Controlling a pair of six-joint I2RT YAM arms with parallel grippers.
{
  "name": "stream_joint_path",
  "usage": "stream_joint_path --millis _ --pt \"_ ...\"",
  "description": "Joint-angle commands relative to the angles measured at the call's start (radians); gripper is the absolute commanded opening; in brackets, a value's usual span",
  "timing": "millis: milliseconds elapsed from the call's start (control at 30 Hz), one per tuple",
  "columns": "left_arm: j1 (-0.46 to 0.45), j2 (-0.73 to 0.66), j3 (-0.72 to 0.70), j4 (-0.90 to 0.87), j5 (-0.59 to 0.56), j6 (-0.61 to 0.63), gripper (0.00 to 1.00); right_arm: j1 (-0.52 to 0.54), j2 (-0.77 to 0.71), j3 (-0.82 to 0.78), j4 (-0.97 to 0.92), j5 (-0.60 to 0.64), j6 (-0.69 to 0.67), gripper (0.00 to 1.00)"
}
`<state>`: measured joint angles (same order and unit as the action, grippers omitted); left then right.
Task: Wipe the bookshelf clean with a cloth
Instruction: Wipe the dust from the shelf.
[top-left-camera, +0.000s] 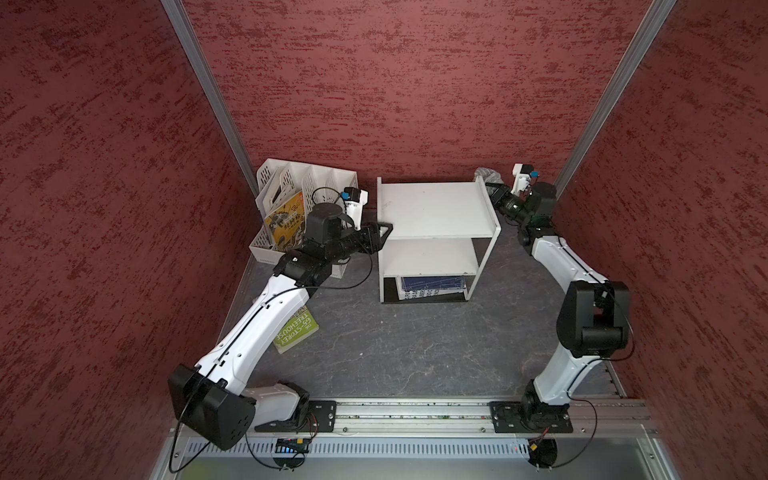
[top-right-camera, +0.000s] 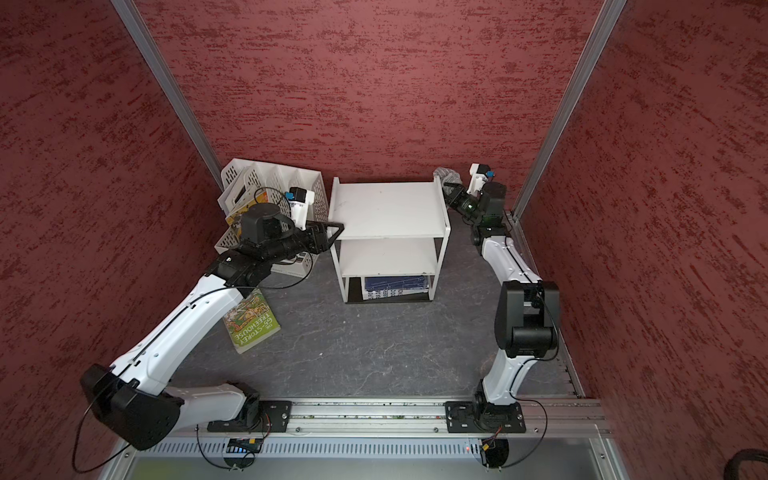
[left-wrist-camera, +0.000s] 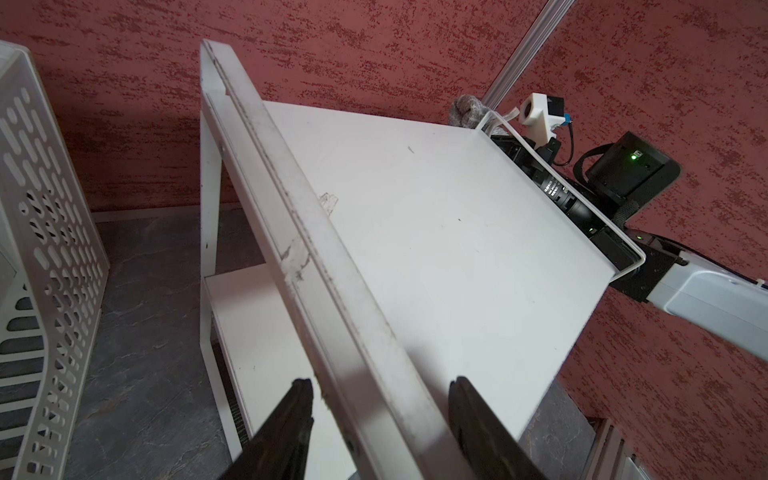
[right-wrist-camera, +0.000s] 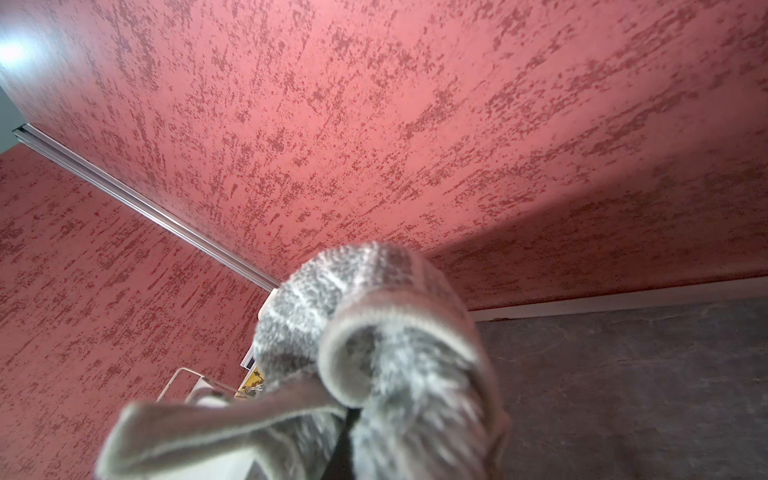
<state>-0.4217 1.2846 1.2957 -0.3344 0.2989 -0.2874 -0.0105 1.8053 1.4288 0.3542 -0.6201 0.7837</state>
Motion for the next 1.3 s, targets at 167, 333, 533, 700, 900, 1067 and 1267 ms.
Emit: stream_joint_path --millis 167,333,533,700,900,1067,1267 --pt "0.011 0.021 -0.003 0.023 -0.009 0.022 0.54 0.037 0.054 -0.108 0.083 0.005 -0.027 0.01" --pt "0.011 0.021 -0.005 0.027 -0.005 0.016 0.54 0.053 0.061 -0.216 0.144 0.01 -0.025 0.01" --pt "0.011 0.015 -0.005 0.02 -0.011 0.018 0.58 0.054 0.085 -0.275 0.194 0.007 -0.031 0.01" --pt "0.027 -0.038 -0.023 0.011 -0.034 0.074 0.79 0.054 -0.063 -0.284 -0.001 0.131 -0.154 0.01" --pt "0.126 -0.2 -0.119 0.013 -0.034 0.067 0.95 0.02 -0.357 -0.35 -0.382 0.434 -0.304 0.02" --pt "0.143 -0.352 -0.246 -0.003 -0.024 0.023 0.96 0.015 -0.574 -0.497 -0.527 0.52 -0.34 0.02" --pt "0.073 -0.514 -0.483 0.047 -0.012 -0.093 0.93 0.051 -0.932 -0.7 -0.68 0.599 -0.288 0.02"
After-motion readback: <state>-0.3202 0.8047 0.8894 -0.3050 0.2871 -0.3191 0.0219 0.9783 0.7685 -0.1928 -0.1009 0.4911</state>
